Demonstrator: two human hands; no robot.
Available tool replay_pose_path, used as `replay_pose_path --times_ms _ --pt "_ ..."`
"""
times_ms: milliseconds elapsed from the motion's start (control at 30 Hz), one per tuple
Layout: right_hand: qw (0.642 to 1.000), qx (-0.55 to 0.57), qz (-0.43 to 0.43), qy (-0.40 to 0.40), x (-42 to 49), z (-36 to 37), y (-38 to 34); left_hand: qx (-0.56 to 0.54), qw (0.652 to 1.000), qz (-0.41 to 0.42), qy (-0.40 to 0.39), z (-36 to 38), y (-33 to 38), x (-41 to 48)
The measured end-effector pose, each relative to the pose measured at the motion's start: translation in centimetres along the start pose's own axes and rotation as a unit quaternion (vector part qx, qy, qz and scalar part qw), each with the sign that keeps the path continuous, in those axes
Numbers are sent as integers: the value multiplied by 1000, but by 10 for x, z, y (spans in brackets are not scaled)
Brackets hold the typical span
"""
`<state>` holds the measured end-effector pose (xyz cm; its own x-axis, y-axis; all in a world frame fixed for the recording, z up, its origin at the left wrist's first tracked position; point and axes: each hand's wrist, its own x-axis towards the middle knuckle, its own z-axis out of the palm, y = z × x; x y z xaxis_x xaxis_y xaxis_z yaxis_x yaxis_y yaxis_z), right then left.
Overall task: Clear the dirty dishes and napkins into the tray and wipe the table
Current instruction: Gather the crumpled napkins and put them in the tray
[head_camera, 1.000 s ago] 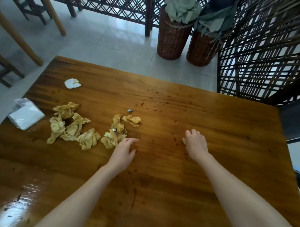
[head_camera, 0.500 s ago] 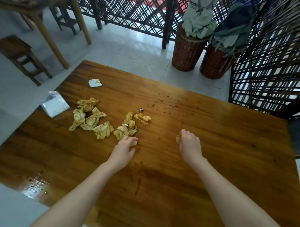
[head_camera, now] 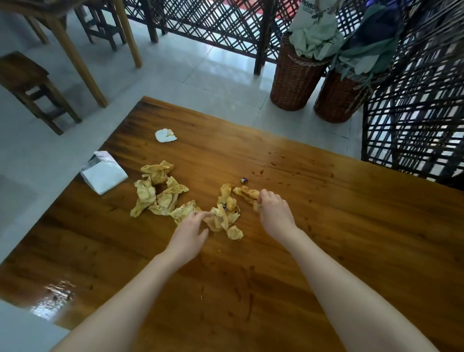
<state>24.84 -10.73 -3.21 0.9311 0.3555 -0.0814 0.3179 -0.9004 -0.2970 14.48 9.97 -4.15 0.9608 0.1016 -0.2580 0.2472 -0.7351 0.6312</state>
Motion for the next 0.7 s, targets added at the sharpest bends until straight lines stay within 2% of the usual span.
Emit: replay_pose_path --times_ms 233,467,700 --pt "998 1 41 -43 45 32 -18 -23 999 24 -9 -27 -31 33" --pt "981 32 118 -149 78 44 -25 -54 998 23 -17 -41 -56 53" --pt "989 -40 79 -120 81 56 -25 -49 998 33 -33 -44 -62 59"
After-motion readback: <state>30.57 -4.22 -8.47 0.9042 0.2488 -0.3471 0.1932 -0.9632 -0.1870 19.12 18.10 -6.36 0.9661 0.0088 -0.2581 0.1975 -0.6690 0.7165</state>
